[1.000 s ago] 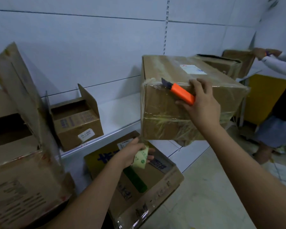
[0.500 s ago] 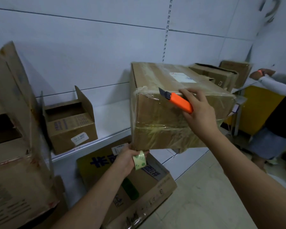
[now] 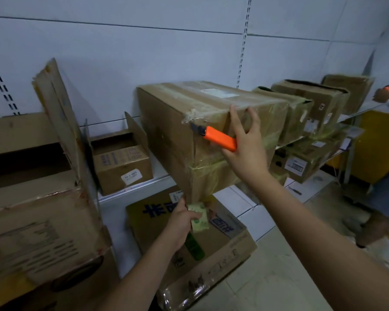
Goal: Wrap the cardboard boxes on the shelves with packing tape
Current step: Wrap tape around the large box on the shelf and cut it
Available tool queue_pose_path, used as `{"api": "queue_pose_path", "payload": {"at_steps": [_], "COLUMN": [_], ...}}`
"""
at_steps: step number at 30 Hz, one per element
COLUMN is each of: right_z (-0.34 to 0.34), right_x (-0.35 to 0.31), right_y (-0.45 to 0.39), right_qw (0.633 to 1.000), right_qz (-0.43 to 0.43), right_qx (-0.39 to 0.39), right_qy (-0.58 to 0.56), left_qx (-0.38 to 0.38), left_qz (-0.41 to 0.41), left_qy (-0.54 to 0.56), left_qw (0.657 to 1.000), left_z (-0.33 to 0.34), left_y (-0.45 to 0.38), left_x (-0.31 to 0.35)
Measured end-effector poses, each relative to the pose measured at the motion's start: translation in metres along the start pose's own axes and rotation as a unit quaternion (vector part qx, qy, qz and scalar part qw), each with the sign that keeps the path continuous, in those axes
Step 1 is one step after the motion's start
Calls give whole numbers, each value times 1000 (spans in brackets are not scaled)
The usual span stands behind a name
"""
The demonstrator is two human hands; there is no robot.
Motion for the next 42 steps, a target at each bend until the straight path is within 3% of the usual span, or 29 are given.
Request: {"api": "queue_pose_path", "payload": {"at_steps": [7,12,19,23,25,29,31,33,35,38,42], "right_z": [26,30,31,24,12,-15,-7,19,46,65,67], "right_x": [-27,-29,-24,-25,-29,-40,-37,-30,-23,-16,-24], "right_y": [8,0,-6,-8,-4,51,98,136,160,170,159], "right_qw": [999,997,997,998,998,999,992,962,937,927,927], "right_qz": [-15,39,61,69,66,-15,20,58,88,79,28], "right_qx": [47,60,40,-9,-23,1,-80,-221,-314,-360,-360], "right_qy": [-10,3,13,11,-9,48,97,150,128,71,105], "left_qx": [-16,-69,-36,-24,-25,-31,-26,-3,17,45,79], "left_qz": [31,50,25,-4,24,38,43,56,59,50,46], "left_qy": [-69,-131,-177,-126,-120,-85,-107,-124,-141,-131,-121], "left_qw": [997,988,983,992,992,995,993,991,988,989,988], "left_z": [-12,-6,-13,-15,-14,-17,-18,-19,-19,-22,-23], "left_y": [-14,-16,-36,-33,-26,-15,-14,-10,-9,-6,-2], "left_x": [11,13,-16,-27,-24,-31,-34,-32,-33,-35,-32]}}
Point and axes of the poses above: each hand's wrist, its own y-axis away from the middle knuckle, its own z-axis out of the palm, x = y × z, the point moved 5 cm from there along -y, towards the middle knuckle, and after that the axes turned 7 degrees about -z, right-handed, at the moved point
